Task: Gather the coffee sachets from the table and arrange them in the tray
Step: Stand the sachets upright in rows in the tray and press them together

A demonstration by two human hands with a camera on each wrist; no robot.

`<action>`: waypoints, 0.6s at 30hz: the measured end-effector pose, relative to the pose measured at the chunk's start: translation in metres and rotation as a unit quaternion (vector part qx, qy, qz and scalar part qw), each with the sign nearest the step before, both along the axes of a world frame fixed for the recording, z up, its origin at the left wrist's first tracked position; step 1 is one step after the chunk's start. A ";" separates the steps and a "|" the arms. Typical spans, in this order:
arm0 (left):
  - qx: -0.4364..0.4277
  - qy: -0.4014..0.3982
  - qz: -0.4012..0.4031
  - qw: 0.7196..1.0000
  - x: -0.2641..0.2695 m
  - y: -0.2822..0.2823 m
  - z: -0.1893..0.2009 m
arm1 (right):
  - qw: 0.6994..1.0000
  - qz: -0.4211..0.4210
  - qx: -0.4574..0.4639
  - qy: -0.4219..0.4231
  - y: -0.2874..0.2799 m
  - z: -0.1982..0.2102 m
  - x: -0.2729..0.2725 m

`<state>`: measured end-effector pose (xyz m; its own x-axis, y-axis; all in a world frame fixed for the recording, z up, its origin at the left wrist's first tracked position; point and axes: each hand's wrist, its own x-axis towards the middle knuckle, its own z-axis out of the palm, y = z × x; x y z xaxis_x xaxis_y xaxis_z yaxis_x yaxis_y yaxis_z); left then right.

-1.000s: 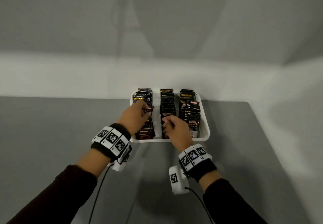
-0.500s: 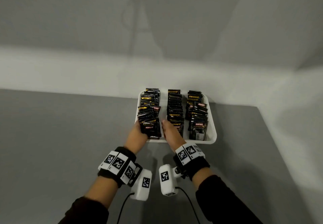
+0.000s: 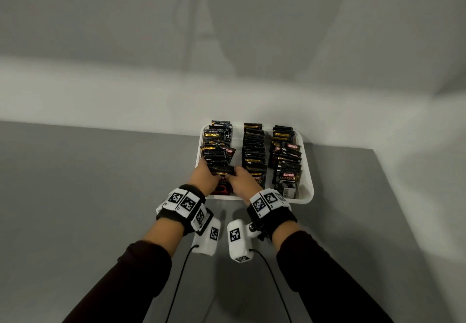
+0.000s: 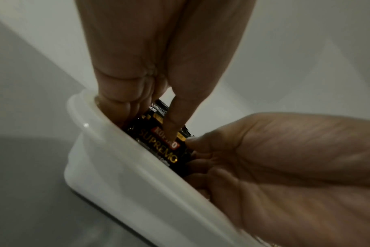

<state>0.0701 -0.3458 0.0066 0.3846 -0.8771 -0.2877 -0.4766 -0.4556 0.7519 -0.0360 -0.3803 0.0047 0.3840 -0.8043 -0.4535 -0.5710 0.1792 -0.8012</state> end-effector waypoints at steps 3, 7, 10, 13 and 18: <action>0.025 -0.001 -0.031 0.999 0.000 0.000 0.002 | 1.000 0.014 -0.008 0.014 0.000 0.001 0.004; 0.049 -0.004 -0.052 0.997 0.003 -0.002 0.008 | 0.999 0.034 -0.018 0.027 -0.001 0.004 0.007; 0.041 0.011 -0.036 0.998 0.003 -0.007 0.011 | 1.000 -0.002 -0.004 0.030 -0.005 0.003 0.008; 0.034 0.020 -0.024 0.999 0.002 -0.008 0.009 | 0.999 -0.027 0.001 0.018 -0.008 -0.002 0.010; 0.056 0.019 -0.057 0.997 0.004 -0.006 0.004 | 1.000 -0.024 0.016 -0.005 -0.010 -0.005 0.011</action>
